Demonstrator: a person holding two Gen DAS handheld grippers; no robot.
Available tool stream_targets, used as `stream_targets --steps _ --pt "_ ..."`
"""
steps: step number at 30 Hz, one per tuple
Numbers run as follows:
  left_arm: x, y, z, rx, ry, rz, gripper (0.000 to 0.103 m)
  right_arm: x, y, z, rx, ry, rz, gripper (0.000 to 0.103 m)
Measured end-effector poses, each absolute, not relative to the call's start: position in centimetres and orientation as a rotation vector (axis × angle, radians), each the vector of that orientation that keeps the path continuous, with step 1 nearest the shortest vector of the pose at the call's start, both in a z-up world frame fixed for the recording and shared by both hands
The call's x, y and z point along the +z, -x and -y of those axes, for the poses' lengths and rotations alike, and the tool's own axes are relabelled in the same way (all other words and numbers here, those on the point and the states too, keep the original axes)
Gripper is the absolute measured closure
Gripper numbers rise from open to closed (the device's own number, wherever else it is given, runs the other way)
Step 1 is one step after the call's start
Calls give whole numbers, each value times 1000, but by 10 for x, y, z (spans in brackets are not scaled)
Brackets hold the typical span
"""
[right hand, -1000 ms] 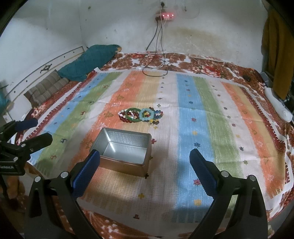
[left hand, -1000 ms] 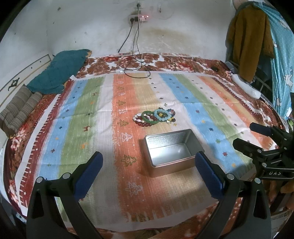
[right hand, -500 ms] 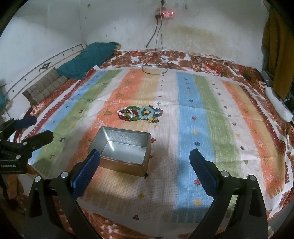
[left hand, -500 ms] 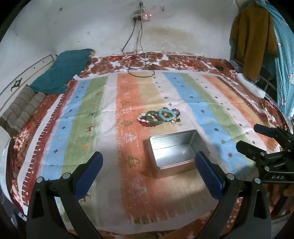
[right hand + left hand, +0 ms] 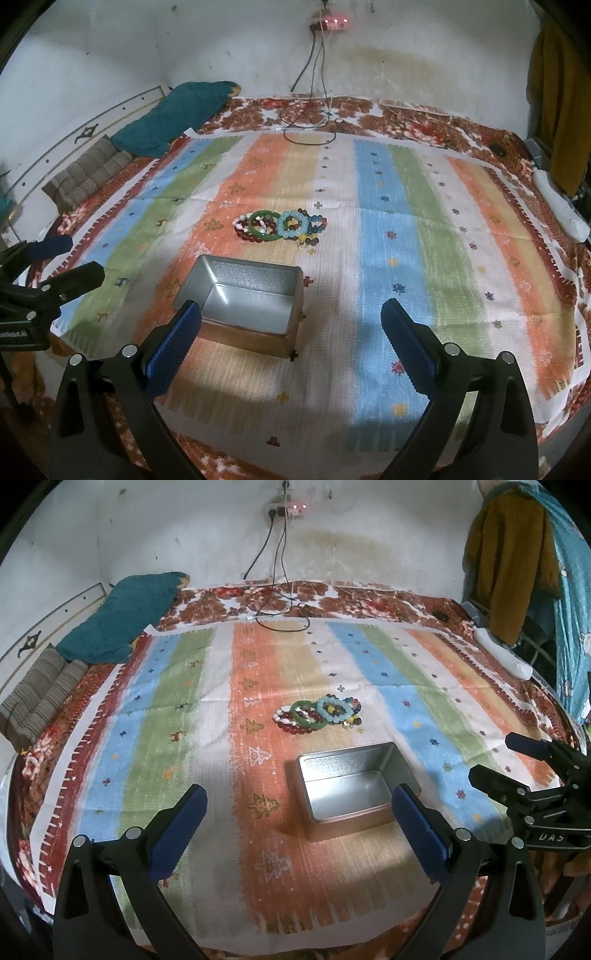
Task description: Organize jewelry
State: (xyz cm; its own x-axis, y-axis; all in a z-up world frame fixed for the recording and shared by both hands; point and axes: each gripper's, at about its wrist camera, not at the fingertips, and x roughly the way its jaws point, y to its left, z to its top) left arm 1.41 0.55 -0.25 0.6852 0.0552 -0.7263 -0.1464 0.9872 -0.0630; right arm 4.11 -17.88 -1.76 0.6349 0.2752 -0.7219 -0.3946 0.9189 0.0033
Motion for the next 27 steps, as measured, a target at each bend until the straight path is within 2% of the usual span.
stream_targets --steps 27 --pt "-10 -81 -13 185 5 -887 6 -17 -118 159 355 199 -893 4"
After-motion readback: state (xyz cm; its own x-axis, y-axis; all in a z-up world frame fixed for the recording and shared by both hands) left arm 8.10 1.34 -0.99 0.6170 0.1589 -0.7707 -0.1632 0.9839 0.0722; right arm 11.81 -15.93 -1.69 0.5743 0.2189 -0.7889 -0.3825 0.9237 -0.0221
